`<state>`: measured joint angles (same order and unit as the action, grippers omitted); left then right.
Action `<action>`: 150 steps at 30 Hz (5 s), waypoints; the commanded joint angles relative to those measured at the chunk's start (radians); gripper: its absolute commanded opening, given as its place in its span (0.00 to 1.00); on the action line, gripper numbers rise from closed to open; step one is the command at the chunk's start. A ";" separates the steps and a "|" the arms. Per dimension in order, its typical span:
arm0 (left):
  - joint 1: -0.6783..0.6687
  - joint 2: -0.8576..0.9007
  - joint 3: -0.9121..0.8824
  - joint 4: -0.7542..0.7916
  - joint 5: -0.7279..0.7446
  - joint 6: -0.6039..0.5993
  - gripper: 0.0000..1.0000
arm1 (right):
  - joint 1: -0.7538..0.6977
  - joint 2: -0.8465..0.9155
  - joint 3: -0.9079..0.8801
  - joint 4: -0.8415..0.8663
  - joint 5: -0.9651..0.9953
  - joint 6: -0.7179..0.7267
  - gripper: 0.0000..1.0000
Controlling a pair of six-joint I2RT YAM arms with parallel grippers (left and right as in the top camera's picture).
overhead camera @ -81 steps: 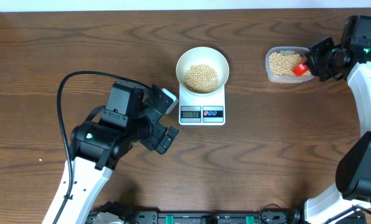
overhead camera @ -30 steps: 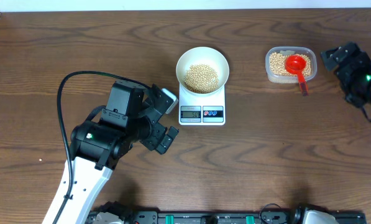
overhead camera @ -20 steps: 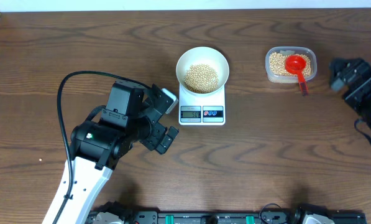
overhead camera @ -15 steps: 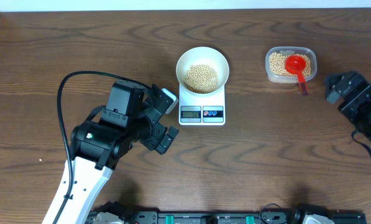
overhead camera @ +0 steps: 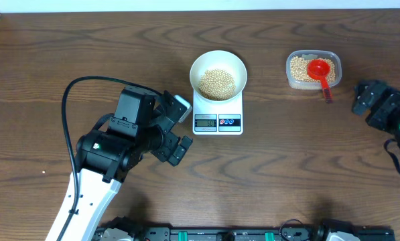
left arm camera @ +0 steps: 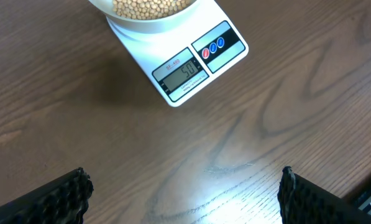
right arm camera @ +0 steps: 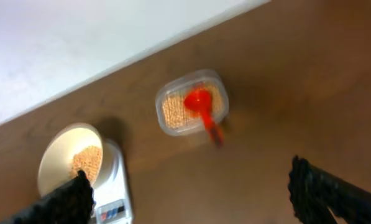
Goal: Scoop item into bowl and weigh 50g on scale
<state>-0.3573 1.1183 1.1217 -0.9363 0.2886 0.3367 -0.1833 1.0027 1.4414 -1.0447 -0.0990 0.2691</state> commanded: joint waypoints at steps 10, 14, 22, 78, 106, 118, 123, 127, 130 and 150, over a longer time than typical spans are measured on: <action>-0.003 0.004 -0.008 0.000 -0.003 -0.009 0.98 | 0.048 -0.399 -0.666 0.595 0.071 -0.179 0.99; -0.003 0.004 -0.008 0.000 -0.003 -0.009 0.98 | 0.048 -0.547 -0.864 0.740 0.070 -0.233 0.99; -0.003 0.004 -0.008 -0.001 -0.003 -0.009 0.98 | 0.076 -0.800 -1.140 0.876 0.071 -0.330 0.99; -0.003 0.004 -0.008 -0.001 -0.003 -0.009 0.98 | 0.145 -0.998 -1.418 0.932 0.067 -0.308 0.99; -0.003 0.004 -0.008 -0.001 -0.002 -0.009 0.98 | 0.145 -0.998 -1.418 0.932 0.067 -0.308 0.99; -0.003 -0.021 -0.008 0.013 -0.002 -0.009 0.98 | 0.145 -0.998 -1.418 0.932 0.067 -0.308 0.99; -0.001 -0.103 -0.008 0.036 -0.025 -0.008 0.98 | 0.145 -0.998 -1.418 0.932 0.067 -0.308 0.99; 0.033 -0.207 -0.008 0.071 -0.051 -0.009 0.98 | 0.145 -0.998 -1.418 0.932 0.067 -0.308 0.99; 0.086 -0.297 -0.013 0.086 -0.068 -0.009 0.98 | 0.145 -0.998 -1.418 0.932 0.067 -0.308 0.99; 0.406 -0.996 -0.621 0.593 -0.151 -0.021 0.98 | 0.145 -0.998 -1.418 0.932 0.067 -0.308 0.99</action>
<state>0.0189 0.1841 0.5896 -0.3897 0.1501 0.3359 -0.0441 0.0120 0.0292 -0.1139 -0.0330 -0.0444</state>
